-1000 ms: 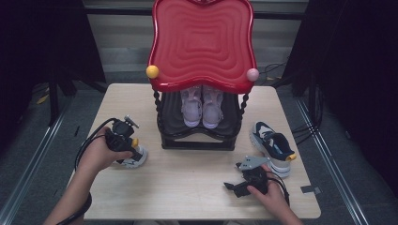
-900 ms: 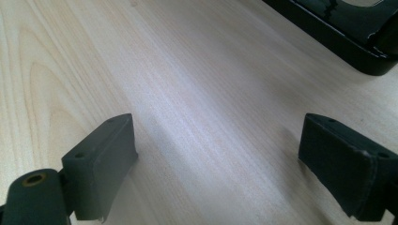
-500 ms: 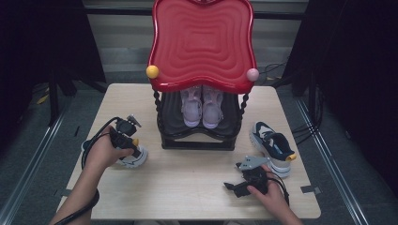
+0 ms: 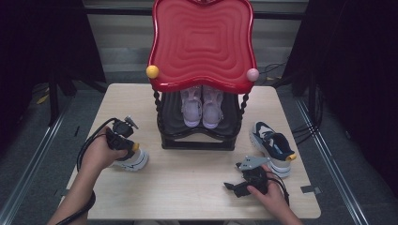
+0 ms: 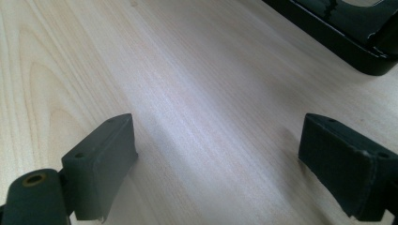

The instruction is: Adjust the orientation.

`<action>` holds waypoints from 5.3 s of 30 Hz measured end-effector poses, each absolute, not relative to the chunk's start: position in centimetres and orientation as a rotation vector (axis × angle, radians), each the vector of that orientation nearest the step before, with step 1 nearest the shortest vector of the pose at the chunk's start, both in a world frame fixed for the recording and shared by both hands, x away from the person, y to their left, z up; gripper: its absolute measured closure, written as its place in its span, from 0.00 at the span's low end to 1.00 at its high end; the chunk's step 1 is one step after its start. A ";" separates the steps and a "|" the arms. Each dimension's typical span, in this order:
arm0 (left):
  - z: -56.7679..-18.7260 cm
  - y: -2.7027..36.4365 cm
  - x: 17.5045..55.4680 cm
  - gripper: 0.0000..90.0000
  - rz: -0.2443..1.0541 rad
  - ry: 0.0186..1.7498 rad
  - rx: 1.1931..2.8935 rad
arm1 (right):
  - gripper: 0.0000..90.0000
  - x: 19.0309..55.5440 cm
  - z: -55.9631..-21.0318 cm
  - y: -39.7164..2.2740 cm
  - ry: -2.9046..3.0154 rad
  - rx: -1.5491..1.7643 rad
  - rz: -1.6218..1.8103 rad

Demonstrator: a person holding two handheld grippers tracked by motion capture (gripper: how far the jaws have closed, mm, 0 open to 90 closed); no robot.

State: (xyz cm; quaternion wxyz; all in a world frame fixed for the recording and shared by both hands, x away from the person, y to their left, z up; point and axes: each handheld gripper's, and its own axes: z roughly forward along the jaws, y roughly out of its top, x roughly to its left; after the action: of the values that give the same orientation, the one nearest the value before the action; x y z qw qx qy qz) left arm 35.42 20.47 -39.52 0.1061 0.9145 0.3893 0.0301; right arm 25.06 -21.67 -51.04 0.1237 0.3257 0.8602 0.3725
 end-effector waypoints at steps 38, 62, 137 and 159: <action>-40.5 18.4 35.2 0.43 -0.039 1.305 2.634 | 0.12 25.1 -51.0 -21.7 2.508 0.950 1.086; -39.4 18.0 32.6 0.80 -0.061 0.837 2.811 | 0.12 25.1 -51.0 -21.7 2.510 0.946 1.084; -41.7 15.9 33.5 0.69 -0.135 0.821 2.987 | 0.12 25.1 -51.0 -21.7 2.509 0.947 1.089; -41.7 15.7 33.3 0.75 -0.153 0.760 3.048 | 0.12 25.1 -51.0 -21.7 2.508 0.950 1.087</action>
State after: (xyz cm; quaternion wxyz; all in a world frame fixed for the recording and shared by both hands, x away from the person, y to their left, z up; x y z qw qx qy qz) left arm 33.29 15.69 -41.65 -0.0018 0.9692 0.2415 -0.0485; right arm 25.07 -21.67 -51.04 0.1234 0.3257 0.8601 0.3727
